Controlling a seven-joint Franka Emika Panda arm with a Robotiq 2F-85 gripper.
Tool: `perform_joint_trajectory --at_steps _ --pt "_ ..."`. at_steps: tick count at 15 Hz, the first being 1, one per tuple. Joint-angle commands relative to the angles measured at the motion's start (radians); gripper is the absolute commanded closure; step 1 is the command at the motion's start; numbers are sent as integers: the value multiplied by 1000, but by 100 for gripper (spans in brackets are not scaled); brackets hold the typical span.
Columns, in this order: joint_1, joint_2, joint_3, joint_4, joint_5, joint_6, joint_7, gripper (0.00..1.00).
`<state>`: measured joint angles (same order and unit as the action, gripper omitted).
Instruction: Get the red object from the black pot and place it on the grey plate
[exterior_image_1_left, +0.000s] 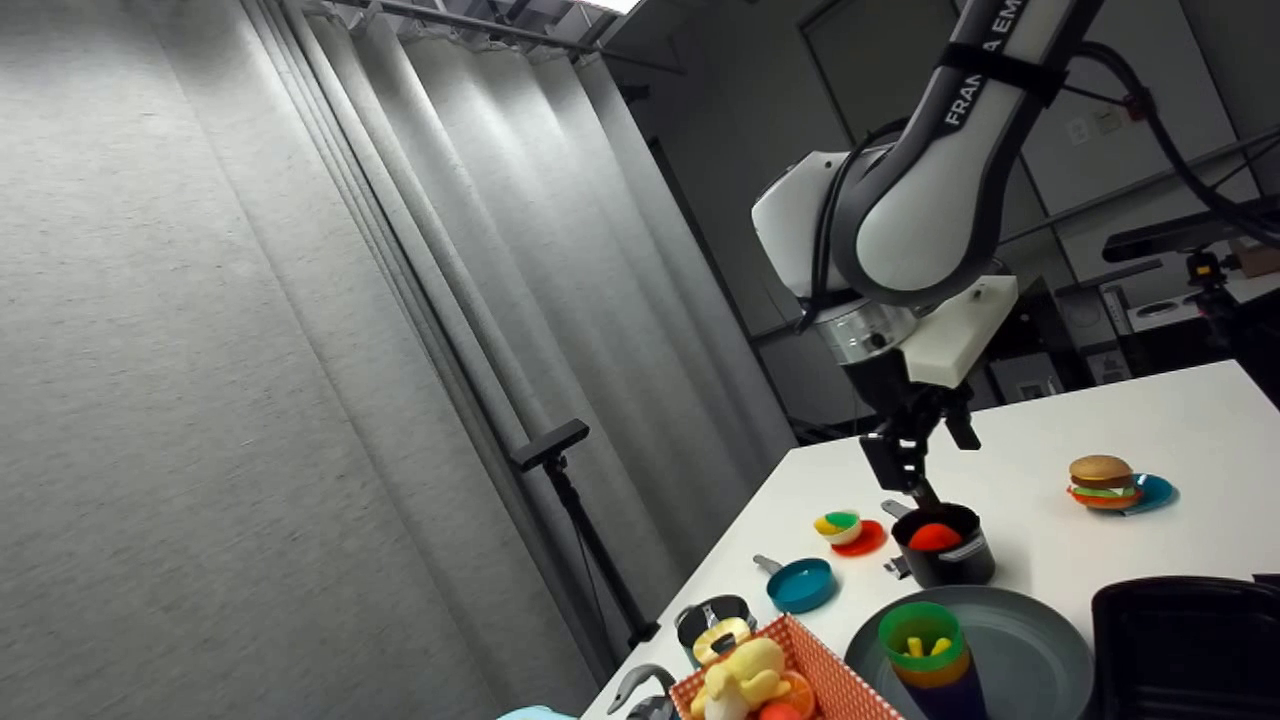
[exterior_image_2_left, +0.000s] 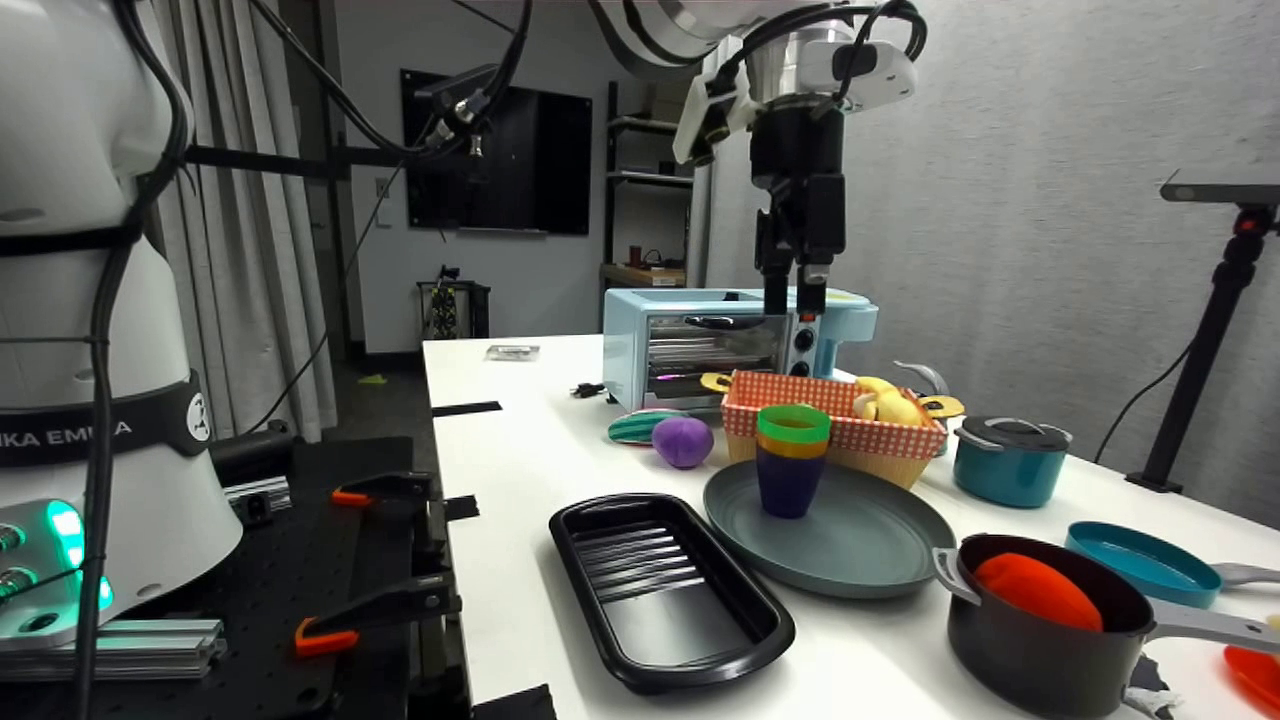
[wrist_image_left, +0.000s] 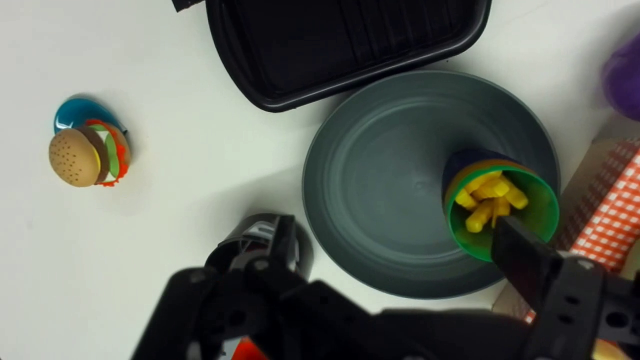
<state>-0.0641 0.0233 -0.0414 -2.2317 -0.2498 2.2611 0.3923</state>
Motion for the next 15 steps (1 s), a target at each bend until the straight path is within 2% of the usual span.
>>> perform_joint_trajectory --at_steps 1,7,9,15 --pt "5 7 -14 8 0 -2 9 0" --pt "5 19 -23 21 0 -2 18 0" --pt "2 37 -24 33 31 -5 -1 0" --pt "-10 109 -62 92 -14 8 39 0"
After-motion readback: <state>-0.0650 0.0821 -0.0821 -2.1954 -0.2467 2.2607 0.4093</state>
